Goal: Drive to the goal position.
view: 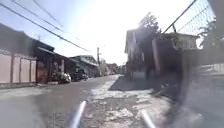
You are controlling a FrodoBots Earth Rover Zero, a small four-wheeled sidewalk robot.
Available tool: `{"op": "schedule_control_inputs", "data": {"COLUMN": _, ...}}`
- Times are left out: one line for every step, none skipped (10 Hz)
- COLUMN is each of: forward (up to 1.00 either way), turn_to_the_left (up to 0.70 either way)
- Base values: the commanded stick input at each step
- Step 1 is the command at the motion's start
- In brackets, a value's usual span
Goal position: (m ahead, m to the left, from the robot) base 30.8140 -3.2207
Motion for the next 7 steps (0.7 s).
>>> {"op": "schedule_control_inputs", "data": {"forward": 0.85, "turn_to_the_left": 0.00}}
{"op": "schedule_control_inputs", "data": {"forward": 0.85, "turn_to_the_left": 0.00}}
{"op": "schedule_control_inputs", "data": {"forward": 0.85, "turn_to_the_left": 0.00}}
{"op": "schedule_control_inputs", "data": {"forward": 0.85, "turn_to_the_left": 0.00}}
{"op": "schedule_control_inputs", "data": {"forward": 0.85, "turn_to_the_left": 0.00}}
{"op": "schedule_control_inputs", "data": {"forward": 0.85, "turn_to_the_left": 0.00}}
{"op": "schedule_control_inputs", "data": {"forward": 0.85, "turn_to_the_left": 0.00}}
